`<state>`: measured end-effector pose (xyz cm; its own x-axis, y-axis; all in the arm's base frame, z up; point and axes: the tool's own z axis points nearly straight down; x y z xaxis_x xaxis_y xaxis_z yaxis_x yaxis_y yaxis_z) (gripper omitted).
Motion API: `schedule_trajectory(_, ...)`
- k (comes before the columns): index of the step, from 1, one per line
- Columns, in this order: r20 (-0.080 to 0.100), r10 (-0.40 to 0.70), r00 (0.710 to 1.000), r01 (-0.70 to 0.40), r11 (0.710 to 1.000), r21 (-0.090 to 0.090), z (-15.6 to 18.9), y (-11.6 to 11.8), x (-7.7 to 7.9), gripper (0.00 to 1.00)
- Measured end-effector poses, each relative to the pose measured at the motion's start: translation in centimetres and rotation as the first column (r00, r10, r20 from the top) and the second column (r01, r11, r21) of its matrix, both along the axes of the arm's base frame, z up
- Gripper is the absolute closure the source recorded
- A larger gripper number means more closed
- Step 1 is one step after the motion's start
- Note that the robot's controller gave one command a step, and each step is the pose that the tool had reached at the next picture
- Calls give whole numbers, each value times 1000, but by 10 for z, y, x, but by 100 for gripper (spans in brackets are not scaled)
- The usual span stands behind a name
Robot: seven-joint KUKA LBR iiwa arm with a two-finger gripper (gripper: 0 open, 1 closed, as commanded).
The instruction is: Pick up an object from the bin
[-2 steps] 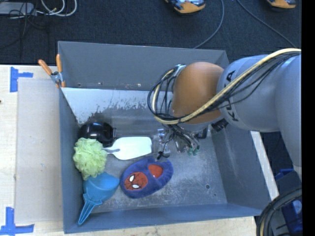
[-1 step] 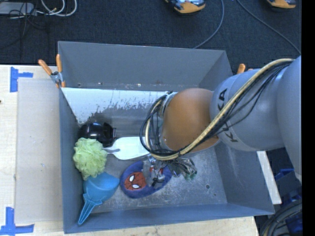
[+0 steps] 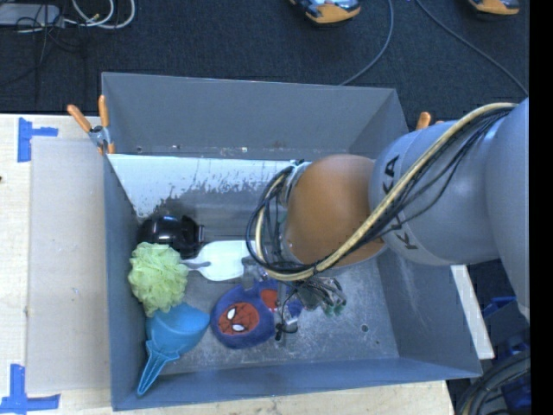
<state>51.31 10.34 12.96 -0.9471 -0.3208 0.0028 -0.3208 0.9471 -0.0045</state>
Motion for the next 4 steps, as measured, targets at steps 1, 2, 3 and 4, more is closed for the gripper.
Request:
schedule_trajectory(1,-2,265,964,-265,964,0,-12,-33,17,0)
schedule_trajectory(2,11,180,984,-180,984,2,-58,-29,-6,0)
schedule_trajectory(3,11,574,819,-574,819,-2,-54,-53,48,0)
schedule_trajectory(4,14,530,848,-530,848,-1,-56,18,42,0)
